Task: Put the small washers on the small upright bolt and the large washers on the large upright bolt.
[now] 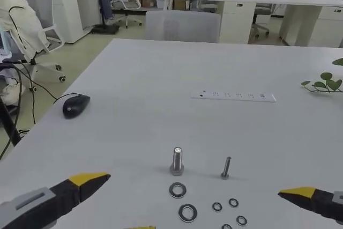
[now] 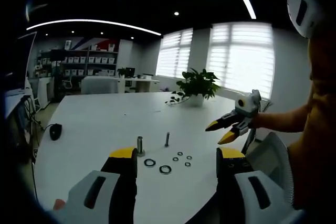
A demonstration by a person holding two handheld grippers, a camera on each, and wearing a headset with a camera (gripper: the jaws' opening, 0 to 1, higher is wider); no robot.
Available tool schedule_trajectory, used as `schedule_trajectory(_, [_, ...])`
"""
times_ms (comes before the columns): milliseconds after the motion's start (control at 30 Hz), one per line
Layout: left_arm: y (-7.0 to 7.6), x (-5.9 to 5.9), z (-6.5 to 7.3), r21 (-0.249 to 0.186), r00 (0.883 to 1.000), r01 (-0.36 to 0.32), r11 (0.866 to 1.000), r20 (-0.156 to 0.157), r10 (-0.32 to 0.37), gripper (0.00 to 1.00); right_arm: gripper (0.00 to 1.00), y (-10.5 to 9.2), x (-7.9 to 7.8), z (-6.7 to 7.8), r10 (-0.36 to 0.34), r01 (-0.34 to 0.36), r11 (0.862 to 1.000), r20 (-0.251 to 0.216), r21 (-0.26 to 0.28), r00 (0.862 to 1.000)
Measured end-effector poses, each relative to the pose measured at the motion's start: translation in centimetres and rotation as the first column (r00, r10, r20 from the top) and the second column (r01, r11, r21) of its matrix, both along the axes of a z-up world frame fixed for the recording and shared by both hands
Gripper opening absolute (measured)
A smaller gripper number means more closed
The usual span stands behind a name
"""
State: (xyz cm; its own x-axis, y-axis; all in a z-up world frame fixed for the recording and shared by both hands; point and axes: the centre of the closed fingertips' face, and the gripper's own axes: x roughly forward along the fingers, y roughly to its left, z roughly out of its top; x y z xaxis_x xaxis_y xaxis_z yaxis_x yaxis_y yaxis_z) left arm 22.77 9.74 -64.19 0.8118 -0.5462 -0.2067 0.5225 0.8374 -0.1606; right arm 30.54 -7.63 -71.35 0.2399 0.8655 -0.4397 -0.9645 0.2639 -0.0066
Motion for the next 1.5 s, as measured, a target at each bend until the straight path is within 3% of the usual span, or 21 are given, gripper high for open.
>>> schedule_trajectory(433, [0.4, 0.1, -0.5, -0.001, 1.000, -0.017, 1.000, -0.010, 0.017, 0.60, 0.44, 1.0, 1.6, -0.8, 0.076, -0.073, 0.994, 0.026, -0.081, 0.997])
schedule_trajectory(800, [0.7, 0.2, -0.4, -0.003, 1.000, -0.024, 1.000, -0.009, 0.024, 0.60, 0.43, 1.5, 2.3, -2.8, 0.155, -0.148, 0.968, 0.019, -0.201, 0.988])
schedule_trajectory(1067, [0.8, 0.2, -0.5, -0.005, 0.999, -0.032, 0.999, -0.009, 0.032, 0.60, 0.43, 1.6, 2.6, -3.9, 0.228, -0.216, 0.936, 0.009, -0.277, 0.974])
schedule_trajectory(1267, [0.7, 0.2, -0.4, -0.004, 0.999, -0.031, 1.000, -0.008, 0.031, 0.60, 0.31, 1.6, 3.1, -5.5, 0.253, -0.246, 0.909, -0.023, -0.335, 0.967])
schedule_trajectory(1367, [0.5, 0.2, -0.4, -0.004, 1.000, -0.024, 1.000, -0.010, 0.024, 0.60, 0.31, 2.0, 3.1, -6.2, 0.268, -0.262, 0.893, -0.035, -0.367, 0.963])
schedule_trajectory(1467, [0.4, 0.1, -0.5, -0.003, 1.000, -0.021, 1.000, -0.013, 0.021, 0.60, 0.31, 2.1, 3.1, -7.2, 0.289, -0.289, 0.866, -0.063, -0.408, 0.955])
schedule_trajectory(1500, [0.3, 0.1, -0.5, -0.003, 1.000, -0.019, 1.000, -0.015, 0.019, 0.60, 0.31, 1.9, 3.2, -7.7, 0.309, -0.309, 0.846, -0.072, -0.434, 0.948])
